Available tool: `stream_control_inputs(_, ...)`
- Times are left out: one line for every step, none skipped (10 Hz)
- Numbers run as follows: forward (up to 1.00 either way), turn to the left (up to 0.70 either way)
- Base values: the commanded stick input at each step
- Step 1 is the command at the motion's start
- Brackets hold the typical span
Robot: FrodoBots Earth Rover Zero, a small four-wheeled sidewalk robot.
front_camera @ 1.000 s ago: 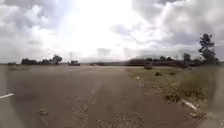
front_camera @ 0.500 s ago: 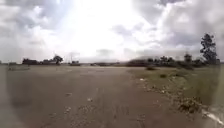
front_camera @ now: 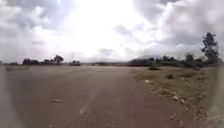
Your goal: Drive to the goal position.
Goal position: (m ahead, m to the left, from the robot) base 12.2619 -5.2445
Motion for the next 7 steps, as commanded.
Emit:
stream_control_inputs(1.00,0.00)
stream_control_inputs(1.00,0.00)
stream_control_inputs(1.00,0.00)
stream_control_inputs(1.00,0.00)
stream_control_inputs(1.00,0.00)
stream_control_inputs(1.00,0.00)
stream_control_inputs(1.00,0.00)
